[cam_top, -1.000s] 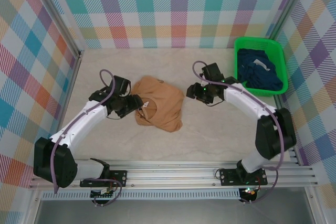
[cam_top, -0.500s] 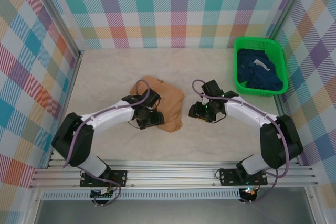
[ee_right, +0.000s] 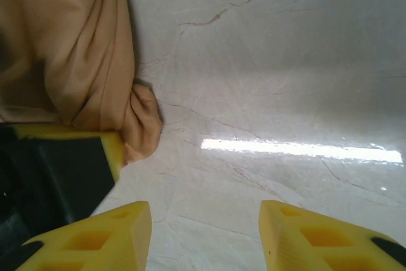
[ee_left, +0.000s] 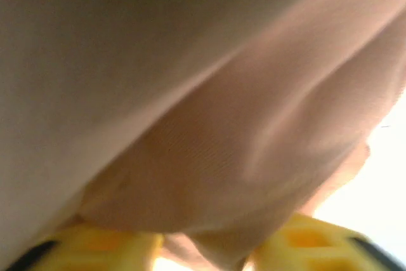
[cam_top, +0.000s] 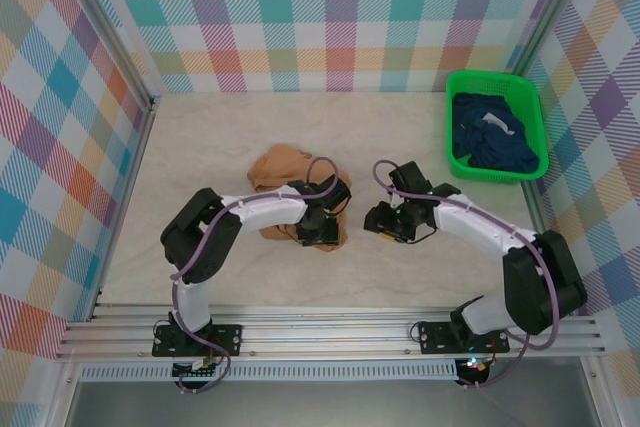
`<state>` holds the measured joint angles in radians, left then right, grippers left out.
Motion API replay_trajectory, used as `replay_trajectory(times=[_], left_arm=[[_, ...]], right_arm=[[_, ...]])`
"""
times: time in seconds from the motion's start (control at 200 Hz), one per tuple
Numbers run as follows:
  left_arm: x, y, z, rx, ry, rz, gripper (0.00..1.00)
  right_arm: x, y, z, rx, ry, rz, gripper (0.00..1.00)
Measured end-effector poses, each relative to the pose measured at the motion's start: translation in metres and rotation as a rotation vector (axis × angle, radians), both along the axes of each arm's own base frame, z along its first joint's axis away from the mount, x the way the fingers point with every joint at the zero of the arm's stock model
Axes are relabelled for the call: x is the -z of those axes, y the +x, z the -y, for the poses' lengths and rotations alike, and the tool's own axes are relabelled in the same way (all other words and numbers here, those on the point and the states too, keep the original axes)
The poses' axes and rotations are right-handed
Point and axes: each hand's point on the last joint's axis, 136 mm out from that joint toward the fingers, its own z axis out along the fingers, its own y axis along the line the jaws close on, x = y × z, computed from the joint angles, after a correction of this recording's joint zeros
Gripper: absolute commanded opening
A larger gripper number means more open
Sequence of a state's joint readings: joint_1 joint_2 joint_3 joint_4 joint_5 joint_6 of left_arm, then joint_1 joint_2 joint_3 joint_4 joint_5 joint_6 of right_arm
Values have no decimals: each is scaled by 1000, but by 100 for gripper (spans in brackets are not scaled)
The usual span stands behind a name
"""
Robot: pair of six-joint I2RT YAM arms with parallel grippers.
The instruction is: Fold and stack the t-shirts
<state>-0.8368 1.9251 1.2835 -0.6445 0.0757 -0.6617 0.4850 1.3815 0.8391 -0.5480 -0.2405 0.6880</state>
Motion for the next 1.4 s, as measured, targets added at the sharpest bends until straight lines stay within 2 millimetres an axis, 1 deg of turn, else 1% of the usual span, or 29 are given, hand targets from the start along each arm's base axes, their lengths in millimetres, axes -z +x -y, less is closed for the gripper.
replay_trajectory(times=[0.04,0.045,0.115,0.18,0.25,0.29,0.355,0.41,0.425,0.53,0.59,0.615,0.63,0.64,0.74,0.8,0.835,0.855,0.915,0.995,1.08,1.12,1.155,1.22,1.29,1.305,1.354,1.379,1.399], left_arm=[[-2,5,5,5,-6,11,0],[-2,6,6,5,-7,13,0],[-3,13,11,7,-9,28,0],[-11,18,15,9,-14,43,0],[-31,29,26,14,-40,75,0],[-49,38,36,18,-70,107,0],[-89,57,56,23,-139,176,0],[-130,71,72,30,-209,245,0],[-145,76,78,32,-235,271,0],[-225,92,98,39,-370,391,0],[-268,95,104,42,-445,449,0],[-283,95,105,44,-469,466,0],[-296,95,106,46,-493,483,0],[-301,95,106,46,-500,489,0],[-378,93,111,55,-650,590,0],[-422,88,109,54,-743,656,0],[-444,85,105,49,-788,690,0],[-453,83,104,49,-807,704,0],[-484,77,95,35,-869,758,0],[-509,76,79,-4,-908,813,0],[-523,81,60,-65,-914,853,0],[-527,89,46,-108,-900,879,0],[-529,100,28,-164,-877,901,0],[-524,125,-12,-276,-815,922,0],[-507,158,-67,-424,-714,935,0],[-499,168,-82,-464,-688,932,0],[-479,188,-118,-553,-625,916,0],[-464,202,-140,-610,-588,898,0],[-455,208,-151,-637,-571,884,0]], right_arm=[[-4,0,3,10,3,13,47],[-5,-1,3,11,3,16,47],[-11,-1,11,35,1,36,46],[-17,0,21,66,-2,60,45],[-26,2,34,109,-5,87,44],[-31,4,42,138,-7,103,43],[-39,7,55,185,-10,130,42],[-46,9,65,220,-14,152,41],[-48,9,67,227,-16,156,41],[-64,14,80,275,-35,184,40],[-79,20,83,290,-38,215,40],[-86,23,84,298,-38,232,40],[-91,25,85,301,-37,244,40],[-94,26,85,304,-37,253,40],[-127,37,88,325,-28,336,39],[-144,41,91,339,-29,380,39],[-153,43,92,348,-29,403,38],[-158,44,94,354,-31,415,38],[-170,46,97,368,-32,447,38],[-180,47,99,374,-34,474,37],[-185,47,100,374,-37,486,37],[-185,47,100,372,-39,484,37],[-184,47,100,370,-42,480,37],[-181,46,100,366,-48,469,38],[-176,48,98,355,-52,454,39],[-175,48,98,352,-51,449,39],[-168,49,95,338,-51,429,39],[-163,50,93,330,-51,412,39],[-159,50,92,325,-52,397,40]])
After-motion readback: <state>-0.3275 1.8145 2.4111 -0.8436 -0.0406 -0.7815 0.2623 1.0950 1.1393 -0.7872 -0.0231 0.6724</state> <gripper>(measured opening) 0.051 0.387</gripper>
